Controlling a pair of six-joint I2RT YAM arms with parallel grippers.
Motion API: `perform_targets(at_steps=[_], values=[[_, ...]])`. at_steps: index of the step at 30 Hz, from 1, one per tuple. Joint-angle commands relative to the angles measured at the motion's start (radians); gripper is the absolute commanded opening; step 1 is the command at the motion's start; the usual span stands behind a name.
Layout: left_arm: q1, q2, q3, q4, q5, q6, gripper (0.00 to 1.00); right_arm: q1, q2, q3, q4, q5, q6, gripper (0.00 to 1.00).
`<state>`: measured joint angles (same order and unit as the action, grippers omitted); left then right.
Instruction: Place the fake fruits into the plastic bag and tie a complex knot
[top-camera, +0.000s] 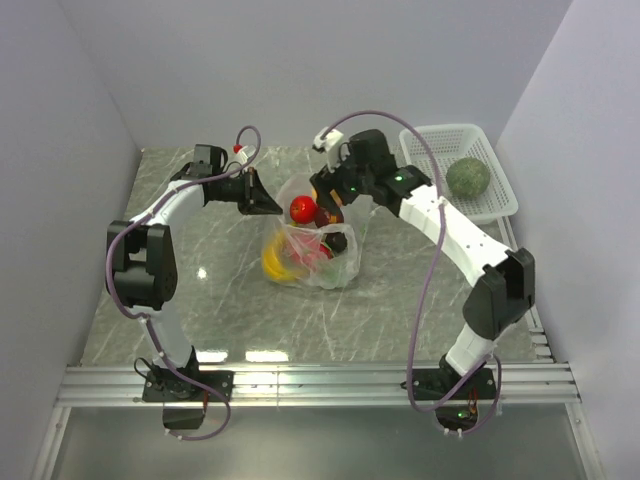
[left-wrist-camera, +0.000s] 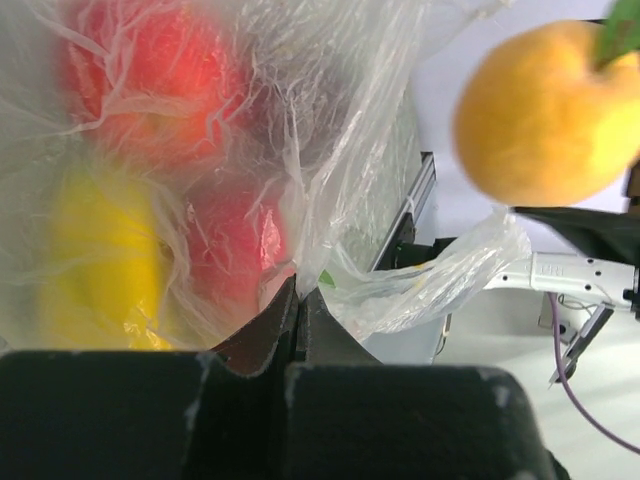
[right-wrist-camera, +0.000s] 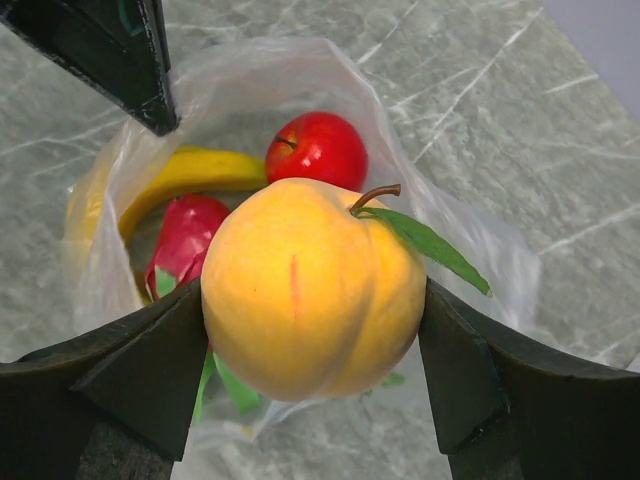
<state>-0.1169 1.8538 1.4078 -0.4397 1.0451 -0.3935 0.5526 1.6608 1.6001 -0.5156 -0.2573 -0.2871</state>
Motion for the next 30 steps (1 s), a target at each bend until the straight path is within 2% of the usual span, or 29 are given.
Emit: perform_targets(at_steps=[1,7,12,16,17,18,19,22,30], values=[[0.003,-0.056,0.033,-0.017,0.058,0.042,0.01,0.044,0.042,0.052,0.066,0.099,-0.046,0.24],[0.005,-0.051,0.051,-0.019,0.064,0.044,0.01,0.131,0.109,0.031,0.054,0.105,-0.075,0.24],[0.003,-0.033,0.080,-0.018,0.081,0.041,0.01,0.156,0.168,0.073,-0.035,0.011,-0.058,0.33],[0.005,-0.019,0.105,-0.021,0.079,0.038,0.00,0.167,0.183,0.096,-0.081,-0.072,-0.037,0.45],[0.005,-0.016,0.111,-0.022,0.079,0.041,0.00,0.168,0.186,0.100,-0.087,-0.077,-0.037,0.59],[0.005,-0.013,0.114,-0.021,0.078,0.039,0.01,0.170,0.194,0.103,-0.096,-0.086,-0.037,0.67],[0.005,-0.010,0.120,-0.016,0.078,0.033,0.00,0.170,0.195,0.106,-0.107,-0.086,-0.035,0.80],[0.005,-0.004,0.128,-0.014,0.079,0.033,0.00,0.165,0.176,0.098,-0.107,-0.073,-0.040,0.97],[0.008,0.021,0.141,-0.021,0.072,0.039,0.01,0.097,0.014,0.150,-0.136,-0.076,-0.058,1.00]])
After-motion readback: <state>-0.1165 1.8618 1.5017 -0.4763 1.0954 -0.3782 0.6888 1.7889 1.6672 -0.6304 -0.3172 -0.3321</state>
